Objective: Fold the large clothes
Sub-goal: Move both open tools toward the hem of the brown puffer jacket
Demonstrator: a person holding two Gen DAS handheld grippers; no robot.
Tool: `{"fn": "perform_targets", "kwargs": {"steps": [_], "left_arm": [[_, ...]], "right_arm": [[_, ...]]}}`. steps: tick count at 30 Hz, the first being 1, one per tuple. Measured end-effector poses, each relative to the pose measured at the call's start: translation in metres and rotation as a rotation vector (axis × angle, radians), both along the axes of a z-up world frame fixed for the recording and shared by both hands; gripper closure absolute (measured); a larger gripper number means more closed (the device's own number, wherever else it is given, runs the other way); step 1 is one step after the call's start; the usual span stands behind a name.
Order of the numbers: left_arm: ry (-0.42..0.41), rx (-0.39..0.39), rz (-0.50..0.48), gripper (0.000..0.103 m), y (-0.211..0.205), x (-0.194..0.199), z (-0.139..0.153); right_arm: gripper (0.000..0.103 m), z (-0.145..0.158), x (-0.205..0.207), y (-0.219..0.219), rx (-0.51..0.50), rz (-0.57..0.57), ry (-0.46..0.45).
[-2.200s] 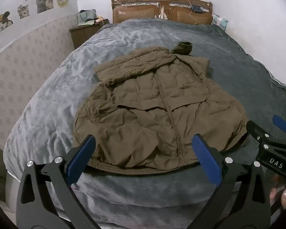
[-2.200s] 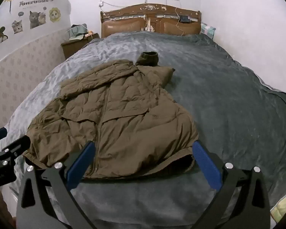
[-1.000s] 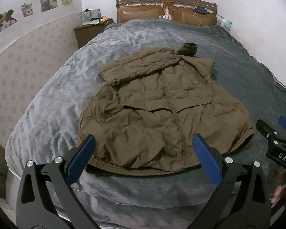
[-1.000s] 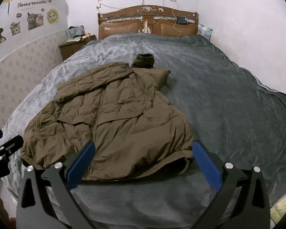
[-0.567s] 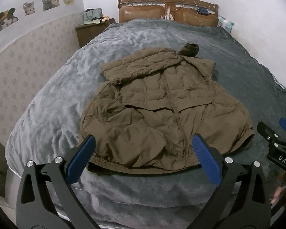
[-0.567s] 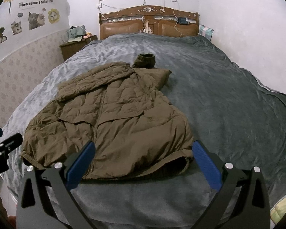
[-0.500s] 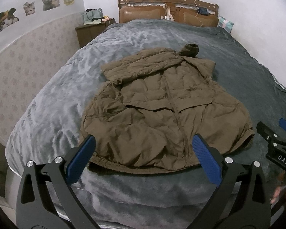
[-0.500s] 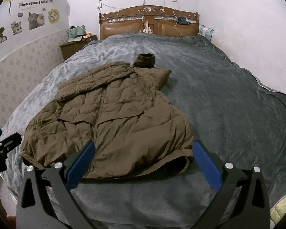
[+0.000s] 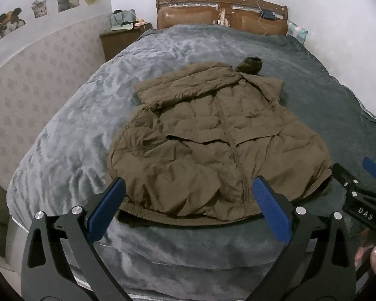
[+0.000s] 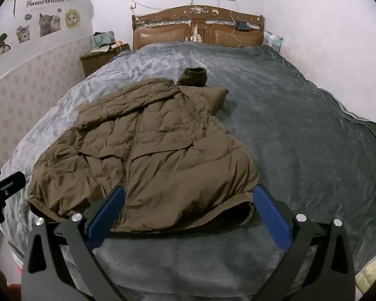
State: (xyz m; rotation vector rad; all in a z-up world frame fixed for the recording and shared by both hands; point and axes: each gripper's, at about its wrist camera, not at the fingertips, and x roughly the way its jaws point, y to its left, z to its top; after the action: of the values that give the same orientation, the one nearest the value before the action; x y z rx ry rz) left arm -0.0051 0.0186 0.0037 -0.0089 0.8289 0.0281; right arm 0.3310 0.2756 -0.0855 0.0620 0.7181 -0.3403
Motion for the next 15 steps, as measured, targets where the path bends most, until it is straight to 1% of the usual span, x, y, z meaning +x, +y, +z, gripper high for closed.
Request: {"fn": "perform_targets", "kwargs": {"steps": [6, 10, 15], "left_arm": [[0.003, -0.014, -0.011, 0.003, 0.004, 0.002, -0.004], [-0.004, -0.027, -0.013, 0.003, 0.008, 0.002, -0.004], [-0.008, -0.009, -0.002, 0.003, 0.013, 0.005, -0.006]], "right_arm": [[0.001, 0.002, 0.003, -0.001, 0.003, -0.009, 0.005], [0.002, 0.009, 0.006, 0.001, -0.030, -0.022, 0.001], [0.001, 0.016, 0.013, -0.001, -0.039, -0.028, -0.006]]}}
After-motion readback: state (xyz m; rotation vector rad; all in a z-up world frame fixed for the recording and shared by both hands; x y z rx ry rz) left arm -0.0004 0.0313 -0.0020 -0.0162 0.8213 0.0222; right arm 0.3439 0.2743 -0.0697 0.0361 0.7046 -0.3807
